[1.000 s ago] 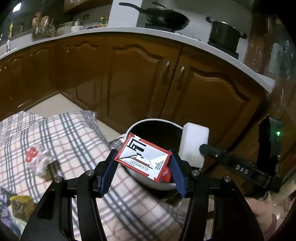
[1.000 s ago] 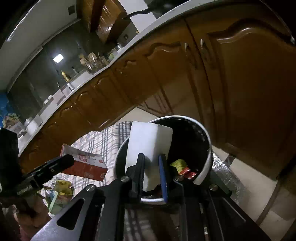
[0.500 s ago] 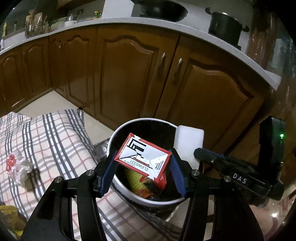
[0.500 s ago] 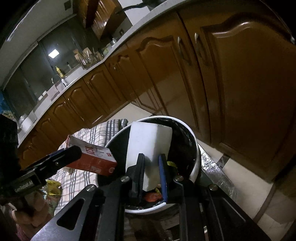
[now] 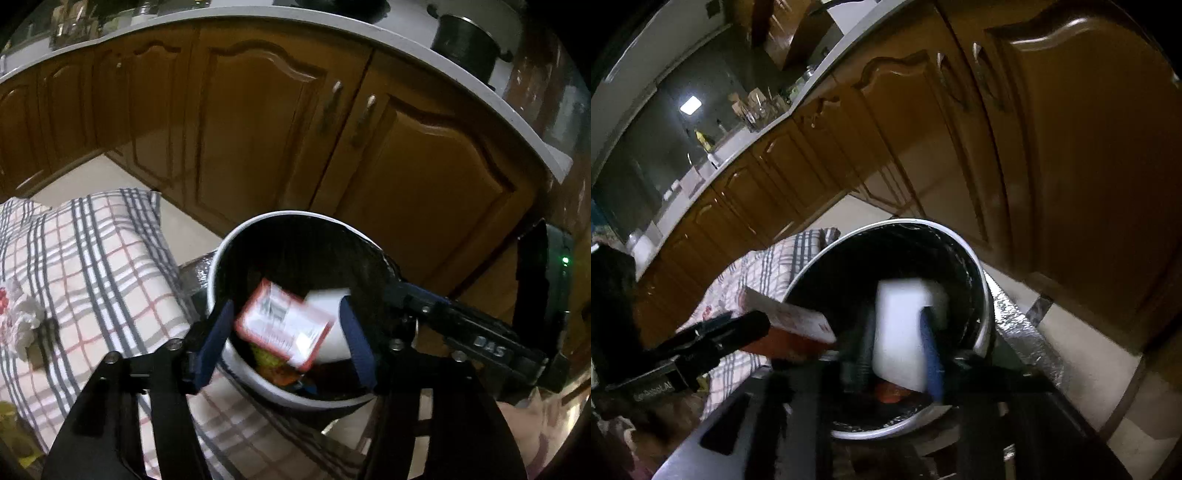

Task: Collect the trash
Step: 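Move both open tools back over the wrapper pile on the table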

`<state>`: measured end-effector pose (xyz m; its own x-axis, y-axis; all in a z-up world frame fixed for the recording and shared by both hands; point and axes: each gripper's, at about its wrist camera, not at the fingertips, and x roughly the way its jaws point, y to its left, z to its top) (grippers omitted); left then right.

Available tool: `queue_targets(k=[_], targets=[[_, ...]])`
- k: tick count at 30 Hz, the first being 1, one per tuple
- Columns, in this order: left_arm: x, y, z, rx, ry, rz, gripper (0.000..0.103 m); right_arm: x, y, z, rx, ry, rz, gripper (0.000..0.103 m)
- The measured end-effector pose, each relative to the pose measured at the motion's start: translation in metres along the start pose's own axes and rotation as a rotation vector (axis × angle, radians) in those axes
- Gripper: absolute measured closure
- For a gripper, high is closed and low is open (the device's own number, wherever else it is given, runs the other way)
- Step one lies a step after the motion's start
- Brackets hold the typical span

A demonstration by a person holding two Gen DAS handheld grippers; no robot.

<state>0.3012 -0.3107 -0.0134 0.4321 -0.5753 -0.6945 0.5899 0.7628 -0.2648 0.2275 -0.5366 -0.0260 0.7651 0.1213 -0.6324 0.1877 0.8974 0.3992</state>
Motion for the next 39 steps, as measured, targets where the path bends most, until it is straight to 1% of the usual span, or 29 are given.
queue_targets(k=[1,4,6,8,10,14,22,26,30,39], targets=[[-0.003,0.001,-0.001,-0.003,-0.005,-0.003,0.039,-0.002,0.0,0.0,0.008,-0.007,0.009,0.051],[-0.013,0.005,-0.003,-0.012,-0.021,-0.003,0.039,-0.007,0.001,-0.002,0.014,-0.03,0.025,0.05],[-0.023,0.009,-0.006,-0.018,-0.037,0.004,0.038,-0.011,0.003,-0.003,0.019,-0.046,0.033,0.047],[-0.037,0.014,-0.011,-0.029,-0.057,0.012,0.038,-0.016,0.007,-0.005,0.022,-0.065,0.044,0.04],[-0.047,0.021,-0.015,-0.041,-0.072,0.023,0.038,-0.02,0.011,-0.007,0.023,-0.081,0.051,0.035],[-0.074,0.04,-0.028,-0.084,-0.103,0.049,0.038,-0.026,0.022,-0.015,0.03,-0.098,0.086,0.03],[-0.119,0.081,-0.054,-0.177,-0.14,0.094,0.038,-0.022,0.053,-0.037,0.017,-0.071,0.146,0.029],[-0.14,0.096,-0.066,-0.188,-0.153,0.13,0.038,-0.019,0.071,-0.045,0.001,-0.05,0.175,0.029],[-0.158,0.109,-0.078,-0.207,-0.165,0.15,0.038,-0.016,0.09,-0.056,-0.02,-0.029,0.202,0.029],[-0.204,0.143,-0.11,-0.279,-0.205,0.236,0.038,-0.007,0.129,-0.078,-0.068,0.02,0.247,0.029]])
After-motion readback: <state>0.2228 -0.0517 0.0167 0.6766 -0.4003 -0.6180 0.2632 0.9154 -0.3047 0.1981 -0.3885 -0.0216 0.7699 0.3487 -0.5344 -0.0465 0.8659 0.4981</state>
